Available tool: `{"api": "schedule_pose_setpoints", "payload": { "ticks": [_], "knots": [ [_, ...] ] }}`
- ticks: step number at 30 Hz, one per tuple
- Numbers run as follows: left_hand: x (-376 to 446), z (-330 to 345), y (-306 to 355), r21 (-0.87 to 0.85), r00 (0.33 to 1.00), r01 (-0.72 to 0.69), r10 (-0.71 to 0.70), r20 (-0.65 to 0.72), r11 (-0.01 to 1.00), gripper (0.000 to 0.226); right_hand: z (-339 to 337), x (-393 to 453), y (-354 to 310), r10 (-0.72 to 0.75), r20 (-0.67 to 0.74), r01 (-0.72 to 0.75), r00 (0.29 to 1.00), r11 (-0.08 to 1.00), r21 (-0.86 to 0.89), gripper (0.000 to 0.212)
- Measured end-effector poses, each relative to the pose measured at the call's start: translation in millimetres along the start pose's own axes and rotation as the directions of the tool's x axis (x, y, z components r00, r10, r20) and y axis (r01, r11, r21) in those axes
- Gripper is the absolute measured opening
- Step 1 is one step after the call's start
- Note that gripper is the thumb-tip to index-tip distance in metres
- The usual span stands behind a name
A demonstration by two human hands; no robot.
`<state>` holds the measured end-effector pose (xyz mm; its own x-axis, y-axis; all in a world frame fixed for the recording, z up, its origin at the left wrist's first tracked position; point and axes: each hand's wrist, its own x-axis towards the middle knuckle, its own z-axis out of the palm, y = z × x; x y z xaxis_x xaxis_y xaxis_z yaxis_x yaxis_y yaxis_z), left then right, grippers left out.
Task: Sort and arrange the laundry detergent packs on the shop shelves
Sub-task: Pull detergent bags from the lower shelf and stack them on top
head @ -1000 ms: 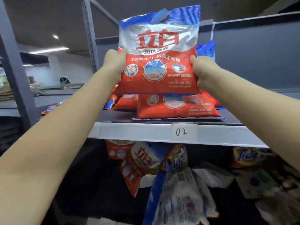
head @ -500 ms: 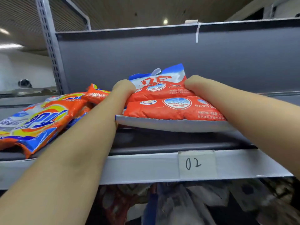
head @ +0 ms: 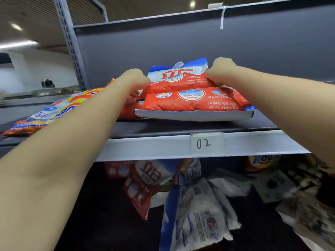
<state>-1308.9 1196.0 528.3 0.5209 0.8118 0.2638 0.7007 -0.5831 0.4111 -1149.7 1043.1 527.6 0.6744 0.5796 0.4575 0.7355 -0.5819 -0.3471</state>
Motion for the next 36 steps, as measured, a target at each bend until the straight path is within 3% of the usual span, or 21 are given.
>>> {"api": "schedule_pose_setpoints", "payload": {
  "ticks": [3, 8, 13, 19, 22, 25, 29, 33, 36],
  "knots": [
    [-33.3, -15.2, 10.0, 0.054, 0.996, -0.062, 0.064, -0.054, 0.997, 0.022, -16.2, -24.2, 10.2, -0.157, -0.128, 0.142, 0.979, 0.983, -0.116, 0.017],
    [-94.9, -16.9, 37.7, 0.146, 0.951, -0.174, 0.204, -0.23, 0.974, 0.024, -43.4, -69.9, 24.1, -0.34, -0.172, 0.308, 0.924, 0.932, -0.19, 0.012],
    [-174.7, 14.7, 59.0, 0.124, 0.893, -0.251, 0.279, -0.354, 0.96, 0.029, -52.1, -124.4, 55.6, -0.444, -0.163, 0.426, 0.881, 0.894, -0.137, 0.03],
    [-272.3, 86.4, 45.8, 0.037, 0.824, -0.401, 0.378, -0.422, 0.915, 0.026, -35.6, -217.2, 103.2, -0.602, -0.238, 0.611, 0.763, 0.79, -0.039, 0.028],
    [-310.4, 130.6, 24.4, 0.03, 0.823, -0.408, 0.382, -0.42, 0.912, 0.024, -6.7, -258.3, 130.6, -0.618, -0.217, 0.636, 0.756, 0.771, 0.02, 0.026],
    [-326.3, 176.7, -0.1, -0.037, 0.9, -0.303, 0.273, -0.34, 0.952, 0.024, 35.1, -283.9, 153.9, -0.584, -0.12, 0.593, 0.803, 0.802, 0.067, 0.026],
    [-315.8, 241.8, -38.8, -0.028, 0.99, -0.098, 0.095, -0.101, 0.995, 0.027, 105.8, -298.3, 169.9, -0.515, 0.082, 0.514, 0.853, 0.857, 0.031, 0.023],
    [-298.3, 287.3, -72.8, -0.013, 0.994, 0.07, -0.068, 0.085, 0.997, 0.028, 169.9, -310.1, 164.9, -0.488, 0.253, 0.515, 0.835, 0.856, -0.05, 0.017],
    [-279.1, 303.8, -98.6, 0.008, 0.991, 0.11, -0.11, 0.075, 0.994, 0.032, 200.1, -309.5, 154.4, -0.511, 0.234, 0.536, 0.827, 0.842, -0.057, 0.02]
  ]
}}
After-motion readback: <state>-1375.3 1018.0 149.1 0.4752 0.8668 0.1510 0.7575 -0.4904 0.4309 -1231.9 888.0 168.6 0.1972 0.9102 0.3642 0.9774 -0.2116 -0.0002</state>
